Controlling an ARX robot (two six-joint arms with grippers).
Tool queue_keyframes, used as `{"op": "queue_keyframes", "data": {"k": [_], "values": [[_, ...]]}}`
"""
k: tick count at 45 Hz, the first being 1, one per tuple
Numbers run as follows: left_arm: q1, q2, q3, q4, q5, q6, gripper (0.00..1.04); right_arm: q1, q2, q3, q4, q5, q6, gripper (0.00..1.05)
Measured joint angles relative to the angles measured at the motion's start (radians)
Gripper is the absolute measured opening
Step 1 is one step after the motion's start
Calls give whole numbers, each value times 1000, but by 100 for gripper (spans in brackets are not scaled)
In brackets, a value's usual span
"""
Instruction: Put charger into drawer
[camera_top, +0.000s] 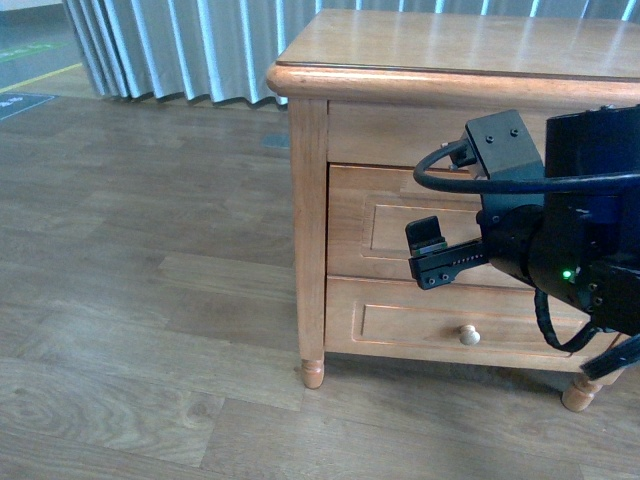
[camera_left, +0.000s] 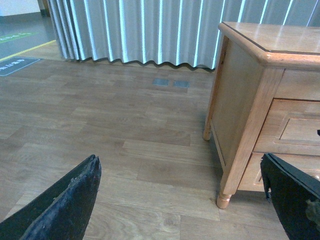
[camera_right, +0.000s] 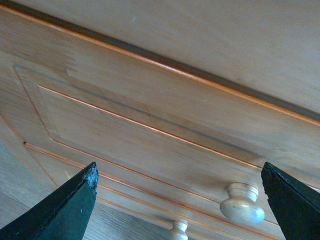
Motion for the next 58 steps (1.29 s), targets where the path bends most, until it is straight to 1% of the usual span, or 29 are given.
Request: {"op": "queue_keyframes", "data": {"k": [6, 11, 22, 27, 29, 34, 40, 41, 44, 49, 50, 53, 55, 58], "values": [[0, 0, 0, 0, 0, 0, 99, -17, -108, -96, 14, -40, -8, 96], [0, 0, 0, 0, 0, 0, 99, -49, -260, -231, 15, -90, -14, 96], [0, 0, 0, 0, 0, 0, 99, -151, -573, -455, -89, -189, -4, 96], [0, 0, 0, 0, 0, 0, 99, -249, -797, -546, -198, -262, 8, 96], [0, 0, 0, 0, 0, 0, 99, -298, -896, -571, -260, -308, 23, 96], [0, 0, 0, 0, 0, 0, 99, -386, -1048, -603, -362, -389, 60, 96], [0, 0, 0, 0, 0, 0, 99, -529, -1275, -645, -512, -520, 102, 96], [0, 0, 0, 0, 0, 0, 99, -548, -1305, -651, -530, -530, 106, 96], [0, 0, 0, 0, 0, 0, 99, -567, -1338, -655, -536, -532, 113, 96], [0, 0, 0, 0, 0, 0, 99, -569, -1338, -655, -539, -537, 116, 96], [0, 0, 0, 0, 0, 0, 99, -567, -1337, -660, -526, -525, 122, 96], [0, 0, 0, 0, 0, 0, 99, -540, -1339, -717, -362, -420, 137, 86], [0, 0, 0, 0, -1, 0, 99, -523, -1351, -753, -280, -373, 145, 79], [0, 0, 0, 0, 0, 0, 99, -498, -1386, -782, -248, -338, 149, 68]]}}
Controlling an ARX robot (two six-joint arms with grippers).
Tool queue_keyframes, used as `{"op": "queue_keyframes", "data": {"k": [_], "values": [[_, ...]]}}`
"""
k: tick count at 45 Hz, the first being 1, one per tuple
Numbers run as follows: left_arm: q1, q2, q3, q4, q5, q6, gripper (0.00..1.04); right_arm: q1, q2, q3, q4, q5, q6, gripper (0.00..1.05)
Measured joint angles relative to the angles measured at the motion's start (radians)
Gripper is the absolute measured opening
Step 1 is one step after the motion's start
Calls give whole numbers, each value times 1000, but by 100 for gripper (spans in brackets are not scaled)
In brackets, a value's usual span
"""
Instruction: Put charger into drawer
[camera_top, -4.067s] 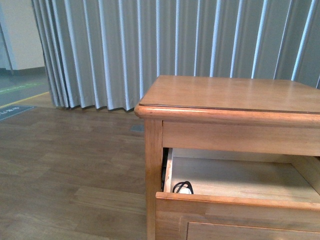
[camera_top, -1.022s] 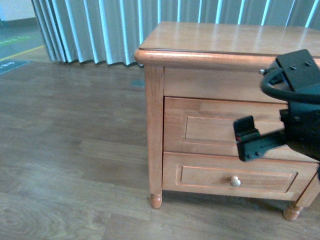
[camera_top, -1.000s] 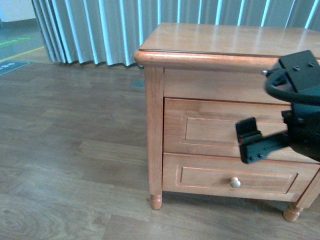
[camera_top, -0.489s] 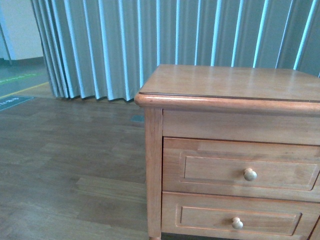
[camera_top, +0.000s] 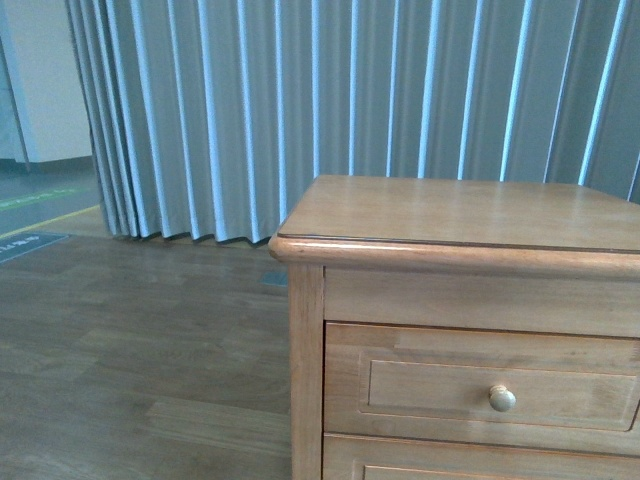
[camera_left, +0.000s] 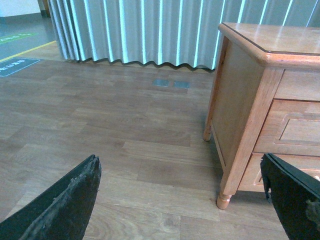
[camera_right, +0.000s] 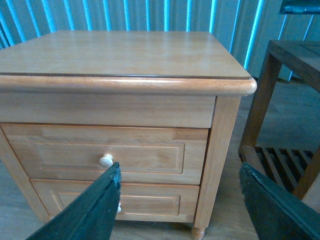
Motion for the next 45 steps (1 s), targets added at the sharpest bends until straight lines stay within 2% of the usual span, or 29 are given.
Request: {"op": "queue_keyframes", "data": {"k": [3, 9, 16, 18, 22, 25, 45], "values": [[0, 0, 0, 0, 0, 0, 99, 25, -38, -18, -6, 22, 3, 58], [0, 0, 0, 0, 0, 0, 99, 82, -132, -58, -64, 76, 5, 26], [0, 0, 0, 0, 0, 0, 99, 129, -212, -78, -119, 125, 4, 1], [0, 0, 0, 0, 0, 0, 99, 185, -244, -86, -144, 199, 6, 2], [0, 0, 0, 0, 0, 0, 99, 220, -272, -103, -150, 204, 6, 2], [0, 0, 0, 0, 0, 0, 99, 224, -291, -126, -141, 206, 6, 2], [0, 0, 0, 0, 0, 0, 99, 225, -473, -126, -319, 212, 6, 2]]}}
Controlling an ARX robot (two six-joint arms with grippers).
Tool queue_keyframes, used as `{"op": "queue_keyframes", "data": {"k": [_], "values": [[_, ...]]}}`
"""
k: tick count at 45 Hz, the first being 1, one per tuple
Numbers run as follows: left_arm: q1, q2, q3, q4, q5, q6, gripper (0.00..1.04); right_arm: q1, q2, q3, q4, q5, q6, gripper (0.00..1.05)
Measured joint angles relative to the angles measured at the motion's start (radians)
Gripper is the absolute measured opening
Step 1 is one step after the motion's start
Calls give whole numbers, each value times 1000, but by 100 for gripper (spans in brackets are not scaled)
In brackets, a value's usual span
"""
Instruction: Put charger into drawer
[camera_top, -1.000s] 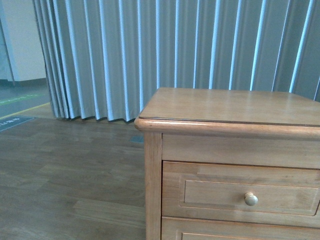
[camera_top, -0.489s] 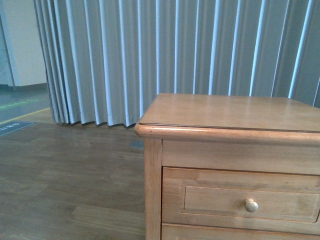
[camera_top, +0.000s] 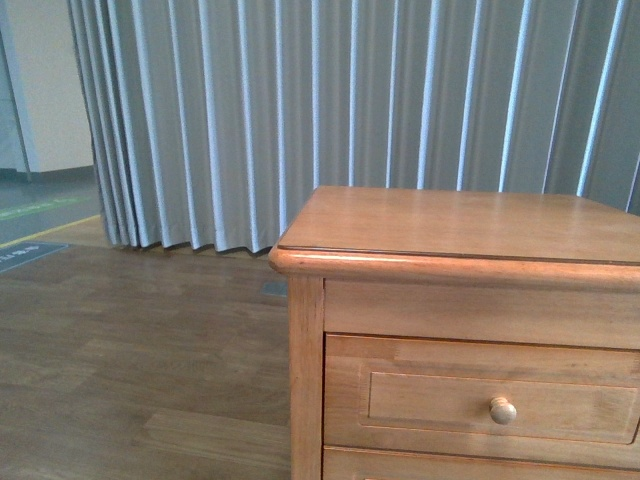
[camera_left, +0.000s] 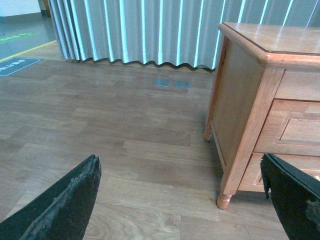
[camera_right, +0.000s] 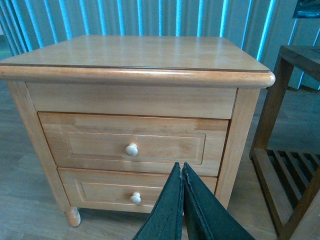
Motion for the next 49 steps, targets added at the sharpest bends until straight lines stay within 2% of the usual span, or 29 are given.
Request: {"op": "queue_keyframes", "data": {"k": [12, 17, 36, 45, 49], "values": [[0, 0, 0, 0, 0, 0, 99, 0, -72, 0, -72, 0, 0, 2], [0, 0, 0, 0, 0, 0, 99, 0, -217, 1, -244, 0, 0, 2], [0, 0, 0, 0, 0, 0, 99, 0, -245, 1, -252, 0, -1, 2], [0, 0, 0, 0, 0, 0, 99, 0, -245, 1, -252, 0, 0, 42], [0, 0, 0, 0, 0, 0, 99, 0, -245, 1, -252, 0, 0, 63]]}}
